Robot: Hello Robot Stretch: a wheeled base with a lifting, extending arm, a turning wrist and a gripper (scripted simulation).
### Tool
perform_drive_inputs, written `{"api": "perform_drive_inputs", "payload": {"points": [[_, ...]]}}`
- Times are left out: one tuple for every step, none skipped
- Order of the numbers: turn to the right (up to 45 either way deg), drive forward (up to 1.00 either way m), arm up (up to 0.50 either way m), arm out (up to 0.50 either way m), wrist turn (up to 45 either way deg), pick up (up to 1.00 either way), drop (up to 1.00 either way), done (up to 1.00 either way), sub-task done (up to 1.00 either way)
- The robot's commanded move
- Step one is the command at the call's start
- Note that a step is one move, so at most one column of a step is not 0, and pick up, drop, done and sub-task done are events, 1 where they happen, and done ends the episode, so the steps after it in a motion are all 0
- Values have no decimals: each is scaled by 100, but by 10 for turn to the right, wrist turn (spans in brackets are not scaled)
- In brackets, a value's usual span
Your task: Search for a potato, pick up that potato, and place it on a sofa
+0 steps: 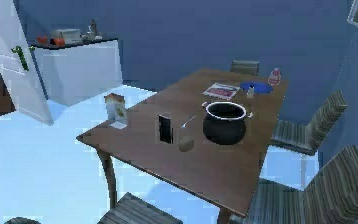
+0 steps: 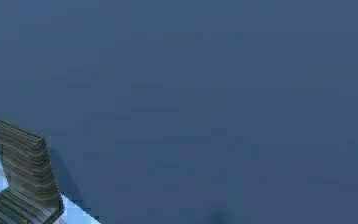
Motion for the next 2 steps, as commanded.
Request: {"api": "perform_drive_inputs", "payload": {"points": [[-450,0,0,0,0,0,0,0,0],[-360,0,0,0,0,0,0,0,0]]}}
